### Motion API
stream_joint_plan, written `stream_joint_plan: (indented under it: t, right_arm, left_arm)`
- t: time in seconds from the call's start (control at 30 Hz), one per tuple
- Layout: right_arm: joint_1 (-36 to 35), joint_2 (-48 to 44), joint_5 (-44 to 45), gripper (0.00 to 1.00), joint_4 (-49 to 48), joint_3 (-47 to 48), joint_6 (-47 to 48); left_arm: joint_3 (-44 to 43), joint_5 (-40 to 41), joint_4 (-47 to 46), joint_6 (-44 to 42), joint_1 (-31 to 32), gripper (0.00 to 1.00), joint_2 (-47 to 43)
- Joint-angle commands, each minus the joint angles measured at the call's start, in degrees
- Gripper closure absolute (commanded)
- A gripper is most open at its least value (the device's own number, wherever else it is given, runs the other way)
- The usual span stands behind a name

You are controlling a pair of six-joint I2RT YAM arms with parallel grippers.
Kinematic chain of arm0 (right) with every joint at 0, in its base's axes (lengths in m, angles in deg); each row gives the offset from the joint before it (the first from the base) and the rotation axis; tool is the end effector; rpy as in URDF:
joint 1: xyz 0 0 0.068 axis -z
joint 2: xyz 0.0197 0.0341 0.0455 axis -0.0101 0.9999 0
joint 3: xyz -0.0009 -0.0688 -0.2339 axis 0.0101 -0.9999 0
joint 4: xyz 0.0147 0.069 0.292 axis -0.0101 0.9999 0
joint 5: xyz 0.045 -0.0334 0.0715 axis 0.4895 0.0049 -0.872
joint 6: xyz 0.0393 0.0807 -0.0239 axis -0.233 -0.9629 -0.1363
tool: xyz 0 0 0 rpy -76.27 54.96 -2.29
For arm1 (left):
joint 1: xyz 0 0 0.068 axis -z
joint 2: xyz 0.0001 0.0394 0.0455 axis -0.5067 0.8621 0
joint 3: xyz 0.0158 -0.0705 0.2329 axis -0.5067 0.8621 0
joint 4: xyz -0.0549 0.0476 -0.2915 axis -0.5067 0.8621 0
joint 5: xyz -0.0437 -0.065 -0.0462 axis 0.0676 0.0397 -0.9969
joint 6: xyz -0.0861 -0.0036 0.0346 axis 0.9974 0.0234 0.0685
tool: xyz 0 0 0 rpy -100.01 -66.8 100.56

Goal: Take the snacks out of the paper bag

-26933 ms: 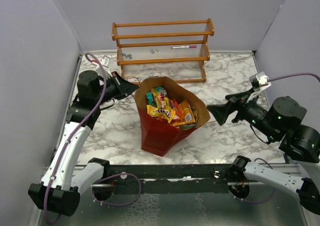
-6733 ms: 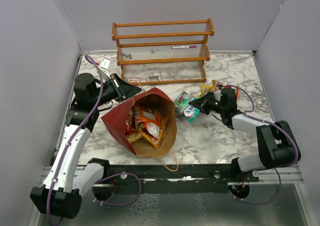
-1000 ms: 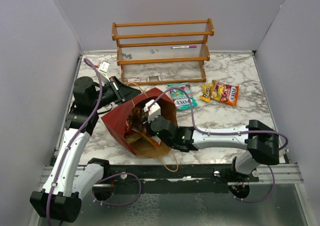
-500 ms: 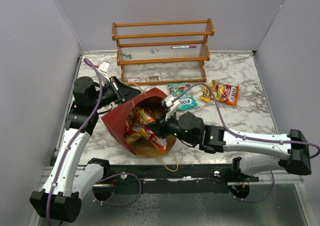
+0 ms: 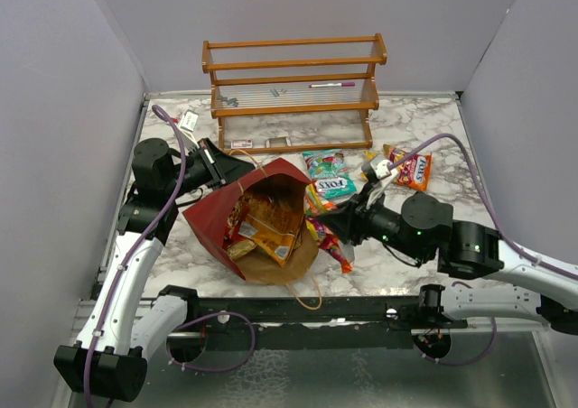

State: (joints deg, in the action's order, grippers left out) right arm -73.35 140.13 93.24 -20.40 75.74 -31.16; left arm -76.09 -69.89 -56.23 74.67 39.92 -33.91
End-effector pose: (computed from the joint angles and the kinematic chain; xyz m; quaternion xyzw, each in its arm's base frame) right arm 0.1066 0.2701 0.3677 -0.2279 0.7533 0.3720 0.4921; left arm 0.2761 -0.1015 0.3503 -0.0326 0.7483 -0.5306 0.3968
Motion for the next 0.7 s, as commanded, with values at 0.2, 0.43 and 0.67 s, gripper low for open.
stream_joint_plan:
  t: [0.2,0.43,0.67]
  right_arm:
    - [-0.32,-3.19,25.69,0.74,17.46,6.57,-1.7]
    - [-0.17,-0.33,38.11,0.74,24.26,5.53,-7.02]
    - [2.09,2.46,40.18,0.74,22.46,3.34,-7.58]
  left_arm:
    - [-0.13,0.86,1.24,-1.69,-0.13,1.0,-1.23]
    - [-0.31,0.61,0.64,-1.84,-0.09,1.0,-0.57]
    - [-0.96,0.77,1.62,-2.38,-0.08,1.0,-0.52]
